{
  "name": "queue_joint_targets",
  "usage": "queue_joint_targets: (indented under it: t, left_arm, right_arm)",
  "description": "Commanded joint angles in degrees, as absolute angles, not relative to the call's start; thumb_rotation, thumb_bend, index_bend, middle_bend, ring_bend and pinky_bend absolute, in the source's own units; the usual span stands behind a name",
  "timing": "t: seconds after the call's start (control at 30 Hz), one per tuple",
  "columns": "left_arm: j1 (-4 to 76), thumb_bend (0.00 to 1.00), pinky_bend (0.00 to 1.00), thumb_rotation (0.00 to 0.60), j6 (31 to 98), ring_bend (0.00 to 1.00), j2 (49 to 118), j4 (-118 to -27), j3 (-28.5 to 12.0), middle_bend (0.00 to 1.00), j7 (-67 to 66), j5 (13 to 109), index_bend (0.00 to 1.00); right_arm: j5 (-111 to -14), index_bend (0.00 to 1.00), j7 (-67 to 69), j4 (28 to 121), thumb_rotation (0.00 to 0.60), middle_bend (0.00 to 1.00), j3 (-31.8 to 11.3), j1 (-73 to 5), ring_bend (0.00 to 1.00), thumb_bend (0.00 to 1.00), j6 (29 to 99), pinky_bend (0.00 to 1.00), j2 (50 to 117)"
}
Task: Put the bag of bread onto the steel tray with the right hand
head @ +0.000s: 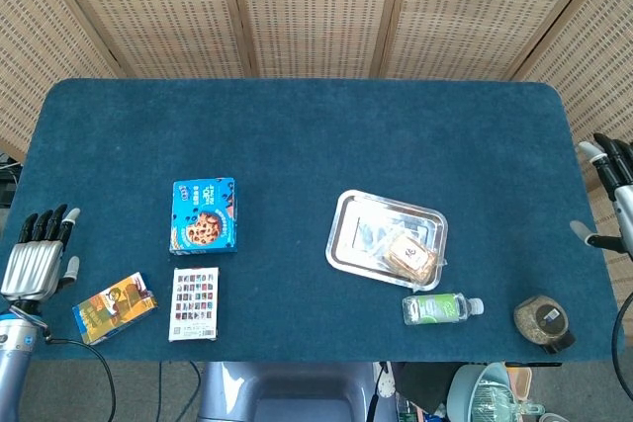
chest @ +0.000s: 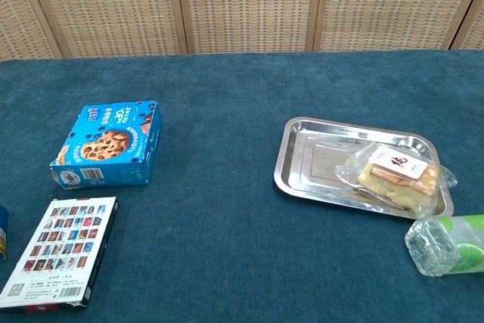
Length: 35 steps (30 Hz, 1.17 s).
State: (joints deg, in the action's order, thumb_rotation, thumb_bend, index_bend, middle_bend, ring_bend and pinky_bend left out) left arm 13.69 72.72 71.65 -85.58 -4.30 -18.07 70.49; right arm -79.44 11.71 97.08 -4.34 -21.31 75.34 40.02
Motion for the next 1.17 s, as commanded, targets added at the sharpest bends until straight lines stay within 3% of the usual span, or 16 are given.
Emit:
queue_joint_targets:
  t: [0.03, 0.53, 0.83, 1.17]
  left_arm:
    - [13.64, 0.50, 0.00, 0.600, 72.77, 0.00, 71.68, -85.50, -4.23, 0.00, -18.07, 70.59, 0.00]
    - [13.68, 0.50, 0.00, 0.600, 72.85, 0.00, 71.98, -85.45, -4.31, 0.00, -18.63, 70.52, 0.00]
    - [12.98, 0.50, 0.00, 0.600, 73.98, 0.00, 71.81, -85.41, -4.03, 0.00, -17.58, 71.32, 0.00]
    - [12.18, 0.50, 0.00, 0.600, 74.59, 0.00, 71.62, -84.51, -3.84, 0.00, -15.69, 71.93, 0.00]
  right_arm:
    - [-83.20, 0.00, 18.44, 93.88, 0.600, 0.00, -2.07, -19.00, 0.00, 0.23, 73.50, 0.00, 40.40]
    - [-85.11, 0.00, 21.65, 86.25, 0.600, 0.00, -1.31, -13.76, 0.00, 0.23, 77.08, 0.00, 44.84]
    - [-85.71, 0.00, 18.26, 86.67, 0.600, 0.00, -2.69, -12.36, 0.00, 0.23, 80.72, 0.00, 46.61]
    - [-85.41, 0.00, 16.82, 86.52, 0.600, 0.00, -3.43, -12.58, 0.00, 0.23, 79.46, 0.00, 48.09]
